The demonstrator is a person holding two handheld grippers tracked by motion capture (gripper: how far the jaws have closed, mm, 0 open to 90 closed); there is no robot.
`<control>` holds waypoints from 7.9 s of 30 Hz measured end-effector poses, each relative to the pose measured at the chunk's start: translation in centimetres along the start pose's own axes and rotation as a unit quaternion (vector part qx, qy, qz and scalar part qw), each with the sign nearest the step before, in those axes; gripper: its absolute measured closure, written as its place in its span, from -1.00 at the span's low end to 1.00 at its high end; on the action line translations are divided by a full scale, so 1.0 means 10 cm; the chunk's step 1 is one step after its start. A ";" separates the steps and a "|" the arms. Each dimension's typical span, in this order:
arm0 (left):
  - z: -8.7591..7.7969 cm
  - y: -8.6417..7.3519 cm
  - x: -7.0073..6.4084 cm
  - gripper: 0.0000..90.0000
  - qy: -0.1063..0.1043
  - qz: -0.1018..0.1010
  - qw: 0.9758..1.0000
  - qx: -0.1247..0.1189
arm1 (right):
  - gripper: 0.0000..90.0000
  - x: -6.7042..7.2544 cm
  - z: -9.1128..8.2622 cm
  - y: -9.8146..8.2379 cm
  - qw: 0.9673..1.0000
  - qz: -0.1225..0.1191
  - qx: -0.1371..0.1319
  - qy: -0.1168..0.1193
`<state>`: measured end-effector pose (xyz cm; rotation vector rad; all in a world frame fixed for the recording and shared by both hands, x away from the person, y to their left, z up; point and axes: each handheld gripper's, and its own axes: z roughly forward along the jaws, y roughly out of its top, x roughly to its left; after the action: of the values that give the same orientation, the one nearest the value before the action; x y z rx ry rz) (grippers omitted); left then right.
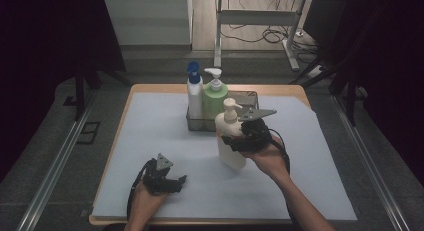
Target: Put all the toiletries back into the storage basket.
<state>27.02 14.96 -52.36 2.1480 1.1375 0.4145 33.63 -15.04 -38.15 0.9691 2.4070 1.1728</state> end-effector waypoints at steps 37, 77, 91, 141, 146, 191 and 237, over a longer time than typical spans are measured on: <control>0.00 0.00 0.00 -0.73 0.000 0.000 1.000 0.000 | -0.17 -0.57 -0.20 0.39 0.996 0.043 -0.034 -0.075; 0.00 0.00 0.00 -0.73 -0.001 0.000 1.000 0.000 | -0.17 -1.05 0.30 0.70 0.988 0.072 -0.061 -0.126; 0.00 0.00 0.00 -0.73 -0.001 -0.001 1.000 0.000 | -0.17 -1.17 0.44 0.71 0.984 0.079 -0.062 -0.147; 0.00 0.00 0.00 -0.73 -0.002 -0.003 1.000 -0.001 | -0.18 -1.12 0.68 0.25 0.986 0.093 -0.020 -0.140; 0.00 0.00 0.00 -0.73 -0.002 -0.002 1.000 0.000 | -0.18 -1.13 0.70 0.23 0.986 0.092 -0.015 -0.140; 0.00 0.00 0.00 -0.73 -0.001 -0.001 1.000 0.001 | -0.22 -1.15 0.54 -0.07 0.990 0.092 -0.023 -0.109; 0.00 0.00 0.00 -0.73 -0.001 0.000 1.000 0.001 | 0.99 -1.47 0.66 -0.25 0.983 0.124 0.008 -0.138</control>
<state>27.04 14.97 -52.36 2.1498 1.1384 0.4103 46.66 -22.37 -44.64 1.3698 2.1262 1.0181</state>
